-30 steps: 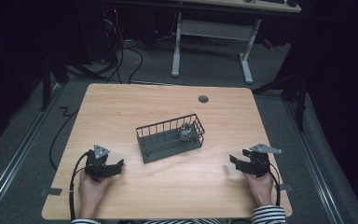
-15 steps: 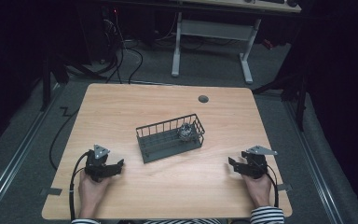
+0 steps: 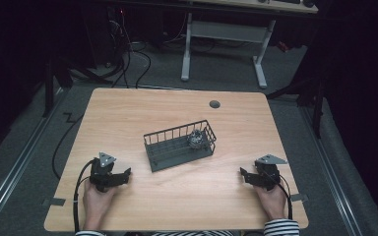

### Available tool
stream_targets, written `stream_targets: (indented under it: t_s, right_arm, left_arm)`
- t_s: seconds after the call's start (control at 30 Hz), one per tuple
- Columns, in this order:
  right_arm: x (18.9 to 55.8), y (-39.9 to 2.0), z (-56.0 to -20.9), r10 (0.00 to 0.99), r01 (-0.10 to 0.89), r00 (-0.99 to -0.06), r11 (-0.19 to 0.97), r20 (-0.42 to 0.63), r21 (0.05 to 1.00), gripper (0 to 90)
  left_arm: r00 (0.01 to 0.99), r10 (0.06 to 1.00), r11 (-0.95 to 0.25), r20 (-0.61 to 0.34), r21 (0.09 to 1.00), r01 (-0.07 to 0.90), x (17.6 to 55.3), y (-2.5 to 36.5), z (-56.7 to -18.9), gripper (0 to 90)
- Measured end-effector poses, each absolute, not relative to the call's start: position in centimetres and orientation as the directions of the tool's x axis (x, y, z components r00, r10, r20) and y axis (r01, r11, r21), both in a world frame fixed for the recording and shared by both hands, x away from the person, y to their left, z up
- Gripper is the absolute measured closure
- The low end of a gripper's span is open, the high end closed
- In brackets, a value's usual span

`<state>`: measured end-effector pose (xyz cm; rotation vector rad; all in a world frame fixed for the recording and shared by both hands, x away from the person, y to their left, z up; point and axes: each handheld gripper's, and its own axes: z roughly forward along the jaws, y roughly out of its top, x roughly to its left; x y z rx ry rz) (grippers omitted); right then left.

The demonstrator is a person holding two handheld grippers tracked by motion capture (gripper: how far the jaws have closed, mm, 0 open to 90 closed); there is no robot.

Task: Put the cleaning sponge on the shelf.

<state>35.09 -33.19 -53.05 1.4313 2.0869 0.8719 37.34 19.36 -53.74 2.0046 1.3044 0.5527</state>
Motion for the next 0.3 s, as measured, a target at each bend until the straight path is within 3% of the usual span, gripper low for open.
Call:
stream_targets:
  t_s: [0.3]
  right_arm:
    - [34.96,-33.05,-53.05,0.943,0.65,-0.332,0.243,-0.018,0.72,29.4]
  left_arm:
    - [0.406,0.914,-0.269,-0.012,0.73,0.628,37.34,19.34,-53.74,16.7]
